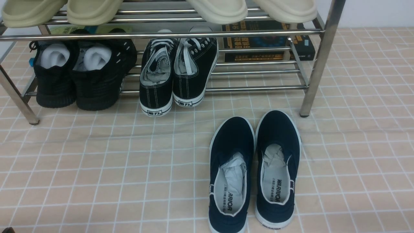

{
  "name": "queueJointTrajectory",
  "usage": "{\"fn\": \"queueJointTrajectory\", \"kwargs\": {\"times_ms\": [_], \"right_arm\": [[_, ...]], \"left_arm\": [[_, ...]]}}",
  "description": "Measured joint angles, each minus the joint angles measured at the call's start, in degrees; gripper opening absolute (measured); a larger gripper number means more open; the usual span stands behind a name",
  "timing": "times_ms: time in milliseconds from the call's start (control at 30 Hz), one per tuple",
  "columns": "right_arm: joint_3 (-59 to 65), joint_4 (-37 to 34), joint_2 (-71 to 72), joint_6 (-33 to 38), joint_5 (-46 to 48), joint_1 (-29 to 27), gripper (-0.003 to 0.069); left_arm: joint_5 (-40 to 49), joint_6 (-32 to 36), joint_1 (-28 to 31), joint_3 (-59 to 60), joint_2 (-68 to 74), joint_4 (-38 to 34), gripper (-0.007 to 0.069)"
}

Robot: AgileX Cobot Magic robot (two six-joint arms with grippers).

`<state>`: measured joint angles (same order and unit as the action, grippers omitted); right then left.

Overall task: Take the shoes off the shelf from the light coffee tablecloth by hand.
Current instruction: 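Grasp the leftmost shoe on the bottom shelf of the shoe rack with the left gripper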

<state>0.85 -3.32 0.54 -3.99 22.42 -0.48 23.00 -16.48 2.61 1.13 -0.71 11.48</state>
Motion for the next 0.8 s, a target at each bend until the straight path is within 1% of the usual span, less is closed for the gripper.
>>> {"fn": "queueJointTrajectory", "kwargs": {"times_ms": [233, 333, 367, 400, 433, 467, 533, 567, 600, 700, 800], "right_arm": [[0.0, 0.0, 0.0, 0.0, 0.0, 0.0, 0.0206], [0.0, 0.0, 0.0, 0.0, 0.0, 0.0, 0.021], [0.0, 0.0, 0.0, 0.0, 0.0, 0.0, 0.0213], [0.0, 0.0, 0.0, 0.0, 0.0, 0.0, 0.0213], [0.0, 0.0, 0.0, 0.0, 0.0, 0.0, 0.0213], [0.0, 0.0, 0.0, 0.0, 0.0, 0.0, 0.0213], [0.0, 0.0, 0.0, 0.0, 0.0, 0.0, 0.0218], [0.0, 0.0, 0.0, 0.0, 0.0, 0.0, 0.0218], [0.0, 0.0, 0.0, 0.0, 0.0, 0.0, 0.022], [0.0, 0.0, 0.0, 0.0, 0.0, 0.0, 0.0223], [0.0, 0.0, 0.0, 0.0, 0.0, 0.0, 0.0229]], "left_arm": [[0.0, 0.0, 0.0, 0.0, 0.0, 0.35, 0.0239], [0.0, -1.46, 0.0, 0.0, 0.0, -0.15, 0.0239], [-0.13, -5.19, 0.0, 0.0, 0.0, -3.79, 0.0239], [-0.18, -7.22, 0.0, 0.0, 0.0, -5.13, 0.0239], [-0.43, -12.91, 0.0, 0.0, 0.0, -11.81, 0.0239], [-0.48, -16.48, 0.0, 0.0, 0.0, -14.58, 0.0239], [-0.48, -25.97, 0.0, 0.06, 0.0, -24.19, 0.0239], [-0.48, -26.74, 0.0, 0.06, 0.0, -24.95, 0.0239], [-0.48, -31.6, 0.0, 0.2, 0.0, -30.07, 0.0239], [-0.66, -37.13, 0.0, 0.34, 0.0, -34.09, 0.0239], [-0.78, -37.5, 0.0, 0.39, 0.0, -33.8, 0.0239]]}}
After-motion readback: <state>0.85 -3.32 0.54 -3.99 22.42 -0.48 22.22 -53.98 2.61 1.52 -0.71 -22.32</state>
